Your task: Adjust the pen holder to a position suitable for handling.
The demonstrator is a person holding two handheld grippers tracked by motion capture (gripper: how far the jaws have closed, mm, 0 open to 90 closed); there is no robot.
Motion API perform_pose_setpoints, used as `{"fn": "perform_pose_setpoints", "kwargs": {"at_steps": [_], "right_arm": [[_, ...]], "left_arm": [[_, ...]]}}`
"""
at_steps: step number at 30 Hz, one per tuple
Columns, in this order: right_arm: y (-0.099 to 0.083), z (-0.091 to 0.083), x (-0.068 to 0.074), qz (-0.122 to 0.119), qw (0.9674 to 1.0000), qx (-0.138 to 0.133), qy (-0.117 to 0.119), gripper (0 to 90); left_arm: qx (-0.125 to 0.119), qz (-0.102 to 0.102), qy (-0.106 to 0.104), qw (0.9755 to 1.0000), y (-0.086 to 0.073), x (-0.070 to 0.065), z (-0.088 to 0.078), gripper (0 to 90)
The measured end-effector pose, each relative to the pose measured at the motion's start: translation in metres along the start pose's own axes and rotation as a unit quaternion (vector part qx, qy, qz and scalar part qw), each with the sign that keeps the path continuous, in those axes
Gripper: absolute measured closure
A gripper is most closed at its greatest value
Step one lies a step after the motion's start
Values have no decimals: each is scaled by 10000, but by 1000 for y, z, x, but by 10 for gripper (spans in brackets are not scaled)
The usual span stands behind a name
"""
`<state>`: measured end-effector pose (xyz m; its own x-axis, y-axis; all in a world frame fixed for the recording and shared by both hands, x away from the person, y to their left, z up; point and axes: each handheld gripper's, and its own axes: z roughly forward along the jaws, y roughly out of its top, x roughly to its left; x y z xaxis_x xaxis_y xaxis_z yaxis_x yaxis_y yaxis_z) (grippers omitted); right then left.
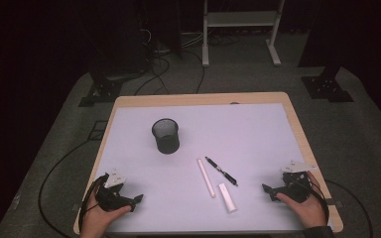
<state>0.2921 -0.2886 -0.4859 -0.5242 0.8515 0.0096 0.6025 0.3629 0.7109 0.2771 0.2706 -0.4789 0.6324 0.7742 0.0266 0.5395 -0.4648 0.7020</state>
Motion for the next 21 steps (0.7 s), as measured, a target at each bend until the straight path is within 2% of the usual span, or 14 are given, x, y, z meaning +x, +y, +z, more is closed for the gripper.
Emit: {"fn": "perform_pose_setpoints", "kwargs": {"at_steps": [5, 10, 13, 21], "right_arm": [[0, 0, 0, 0, 10000, 1, -3, 0], [0, 0, 0, 3, 10000, 5, -2, 0], [0, 0, 0, 3, 10000, 4, -1, 0], [0, 0, 0, 3, 10000, 4, 1, 0]], "left_arm": [[1, -45, -13, 10000, 0, 0, 0, 0], [2, 2, -30, 10000, 1, 1, -1, 1], [-39, 13, -53, 10000, 2, 2, -3, 84], [-149, -104, -95, 9998, 7, 4, -7, 143]]}}
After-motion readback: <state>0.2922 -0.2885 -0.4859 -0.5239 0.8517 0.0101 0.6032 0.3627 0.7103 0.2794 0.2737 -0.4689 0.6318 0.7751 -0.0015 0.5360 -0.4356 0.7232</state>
